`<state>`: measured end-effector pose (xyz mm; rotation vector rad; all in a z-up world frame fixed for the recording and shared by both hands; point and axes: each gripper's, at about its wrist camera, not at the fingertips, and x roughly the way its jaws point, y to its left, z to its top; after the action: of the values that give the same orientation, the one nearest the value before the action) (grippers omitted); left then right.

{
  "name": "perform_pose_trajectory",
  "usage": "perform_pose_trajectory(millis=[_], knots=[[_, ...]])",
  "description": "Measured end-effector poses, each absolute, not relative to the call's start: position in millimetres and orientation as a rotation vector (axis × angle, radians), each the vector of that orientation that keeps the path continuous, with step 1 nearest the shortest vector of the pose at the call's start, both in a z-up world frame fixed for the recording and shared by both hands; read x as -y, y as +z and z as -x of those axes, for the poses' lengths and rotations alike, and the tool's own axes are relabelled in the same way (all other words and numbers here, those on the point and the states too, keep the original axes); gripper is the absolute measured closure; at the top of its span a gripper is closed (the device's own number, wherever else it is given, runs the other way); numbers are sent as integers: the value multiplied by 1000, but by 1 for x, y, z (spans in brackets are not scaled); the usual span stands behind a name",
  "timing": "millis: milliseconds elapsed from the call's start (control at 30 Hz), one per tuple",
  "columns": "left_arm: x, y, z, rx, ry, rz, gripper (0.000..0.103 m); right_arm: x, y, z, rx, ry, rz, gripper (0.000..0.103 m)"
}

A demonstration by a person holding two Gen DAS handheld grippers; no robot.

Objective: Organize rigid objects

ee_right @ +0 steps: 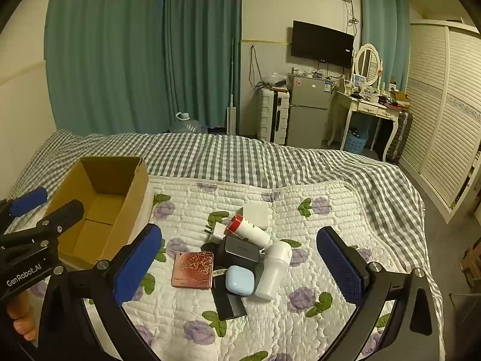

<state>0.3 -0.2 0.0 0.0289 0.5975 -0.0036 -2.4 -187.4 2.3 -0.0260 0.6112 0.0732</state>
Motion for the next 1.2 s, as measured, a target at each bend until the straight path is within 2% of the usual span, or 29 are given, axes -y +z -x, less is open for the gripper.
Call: perform_pose_trajectory(millis=[1200], knots=[[-11,-3,-3,-611,15,-11,20,188,-5,1,-631,79,18,0]])
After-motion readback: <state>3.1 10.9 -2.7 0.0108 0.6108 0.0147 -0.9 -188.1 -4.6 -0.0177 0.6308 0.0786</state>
